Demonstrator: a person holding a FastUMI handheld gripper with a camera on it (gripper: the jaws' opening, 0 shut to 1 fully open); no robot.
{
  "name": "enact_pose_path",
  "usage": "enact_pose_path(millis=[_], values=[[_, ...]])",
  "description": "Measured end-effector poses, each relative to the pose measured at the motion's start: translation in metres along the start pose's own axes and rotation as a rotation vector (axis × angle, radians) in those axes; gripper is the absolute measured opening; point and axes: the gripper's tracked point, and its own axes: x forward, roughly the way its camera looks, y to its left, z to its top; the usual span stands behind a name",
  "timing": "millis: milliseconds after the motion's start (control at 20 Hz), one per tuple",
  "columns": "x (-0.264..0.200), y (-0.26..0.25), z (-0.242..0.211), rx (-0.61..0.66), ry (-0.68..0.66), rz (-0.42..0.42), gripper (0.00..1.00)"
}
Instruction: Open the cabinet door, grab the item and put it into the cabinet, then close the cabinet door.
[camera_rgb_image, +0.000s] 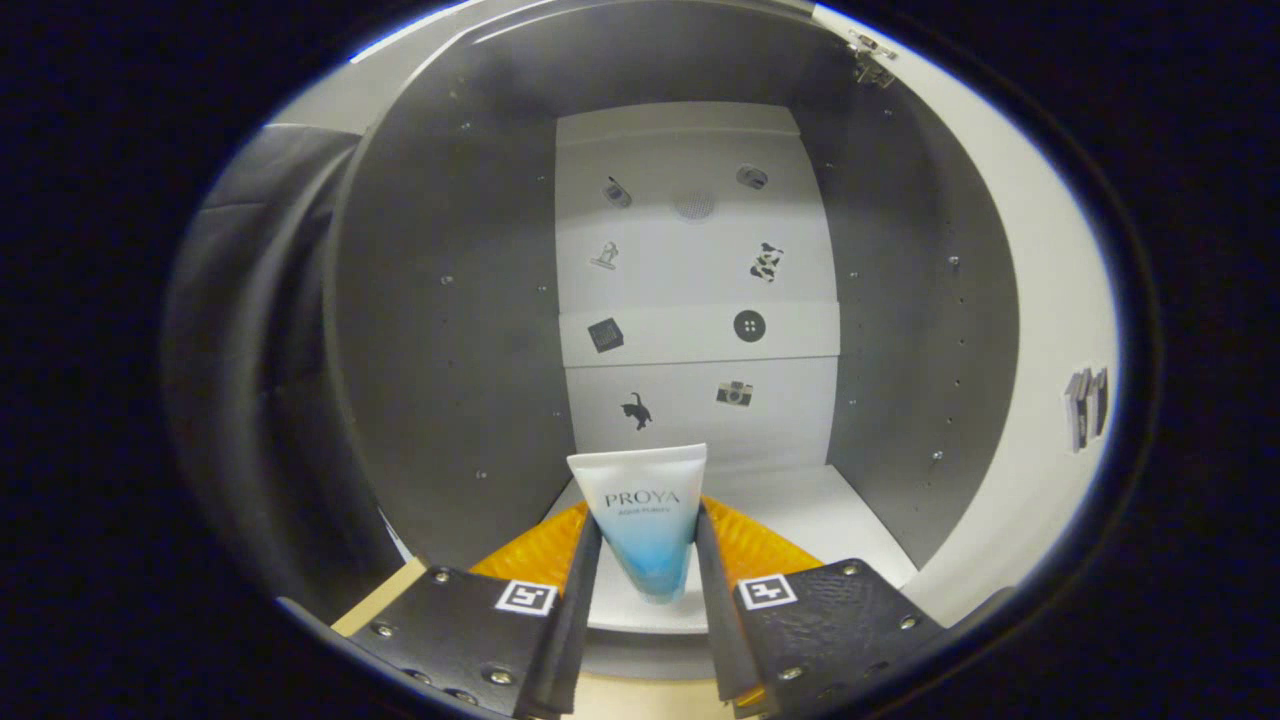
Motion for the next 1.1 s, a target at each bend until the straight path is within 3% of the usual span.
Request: enact_pose_path(millis=[350,900,1050,1100], values=[[0.049,-0.021,-0.018,0.026,0.051,-0.040,0.51],[0.064,-0.025,-0.037,0.055,0.110,-0.062,0.51],[0.066,-0.026,-0.044,0.055,0.121,-0.075,0.57],[0.065,-0.024,-0.043,0.060,0.119,-0.074,0.63]])
